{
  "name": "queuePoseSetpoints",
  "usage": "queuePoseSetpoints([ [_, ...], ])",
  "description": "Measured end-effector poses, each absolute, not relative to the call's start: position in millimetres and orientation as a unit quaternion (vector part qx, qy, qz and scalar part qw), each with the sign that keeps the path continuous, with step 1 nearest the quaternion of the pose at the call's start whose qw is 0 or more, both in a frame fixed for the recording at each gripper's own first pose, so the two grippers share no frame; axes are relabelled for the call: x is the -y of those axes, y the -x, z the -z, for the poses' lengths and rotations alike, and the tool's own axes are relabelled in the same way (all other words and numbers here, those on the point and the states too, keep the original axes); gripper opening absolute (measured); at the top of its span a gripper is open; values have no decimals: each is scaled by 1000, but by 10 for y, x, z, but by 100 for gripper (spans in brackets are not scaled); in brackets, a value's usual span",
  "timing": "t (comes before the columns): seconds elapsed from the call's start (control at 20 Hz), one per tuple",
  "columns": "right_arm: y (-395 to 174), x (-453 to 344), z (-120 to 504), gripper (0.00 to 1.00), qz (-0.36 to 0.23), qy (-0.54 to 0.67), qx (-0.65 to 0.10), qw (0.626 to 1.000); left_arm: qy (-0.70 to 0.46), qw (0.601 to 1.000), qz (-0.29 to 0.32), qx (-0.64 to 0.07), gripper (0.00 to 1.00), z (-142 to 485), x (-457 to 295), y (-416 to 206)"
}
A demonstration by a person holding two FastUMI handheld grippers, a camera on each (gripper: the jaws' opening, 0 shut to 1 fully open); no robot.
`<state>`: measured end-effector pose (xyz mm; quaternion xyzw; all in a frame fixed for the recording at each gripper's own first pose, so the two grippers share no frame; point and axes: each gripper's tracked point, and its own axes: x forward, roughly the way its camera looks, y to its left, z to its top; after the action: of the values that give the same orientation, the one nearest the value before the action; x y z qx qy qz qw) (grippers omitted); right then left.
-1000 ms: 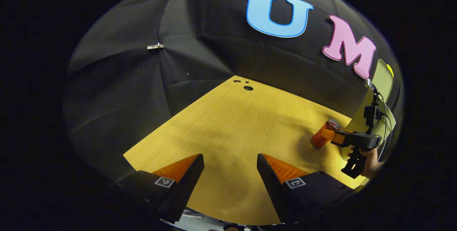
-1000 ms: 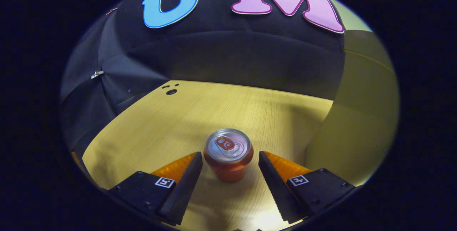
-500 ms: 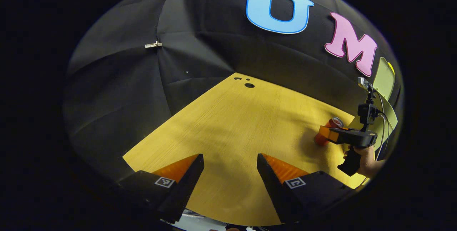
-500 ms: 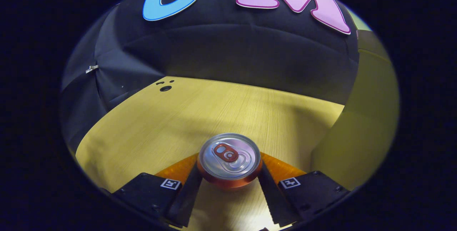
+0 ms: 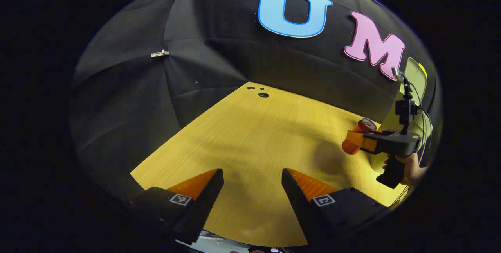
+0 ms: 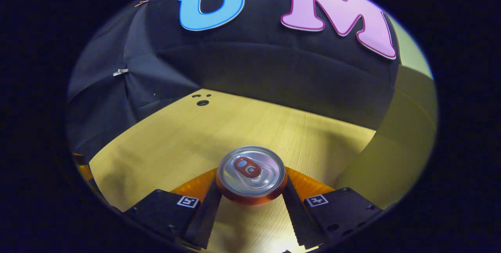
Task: Press the lid of the desktop garbage bin to open it, pick up the crumpled paper on the desktop and throw it into the bin, then pick up the pop can on the desktop and drop it into the bin, and finally close the garbage bin lid.
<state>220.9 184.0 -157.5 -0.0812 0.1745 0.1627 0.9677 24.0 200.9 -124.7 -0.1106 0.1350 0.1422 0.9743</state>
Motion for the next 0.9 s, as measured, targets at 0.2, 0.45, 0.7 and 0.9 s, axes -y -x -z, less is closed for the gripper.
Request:
queuePoseSetpoints([
  [0.2,-1954,-1846,1068,83,-190,92,-145,967,121,975,-132,-128,96,1223,-1911,-223],
  [0.45,-1635,-1834,342,83,-211,84,-94,969,110,979,-117,-129,96,1191,-1743,-142],
  [0.7,-1416,-1674,-273,83,-211,63,-54,974,88,983,-100,-125,96,1057,-1599,-115],
  [0.9,-1377,-1430,-667,83,-198,53,-27,979,78,986,-89,-115,96,918,-1451,-171],
])
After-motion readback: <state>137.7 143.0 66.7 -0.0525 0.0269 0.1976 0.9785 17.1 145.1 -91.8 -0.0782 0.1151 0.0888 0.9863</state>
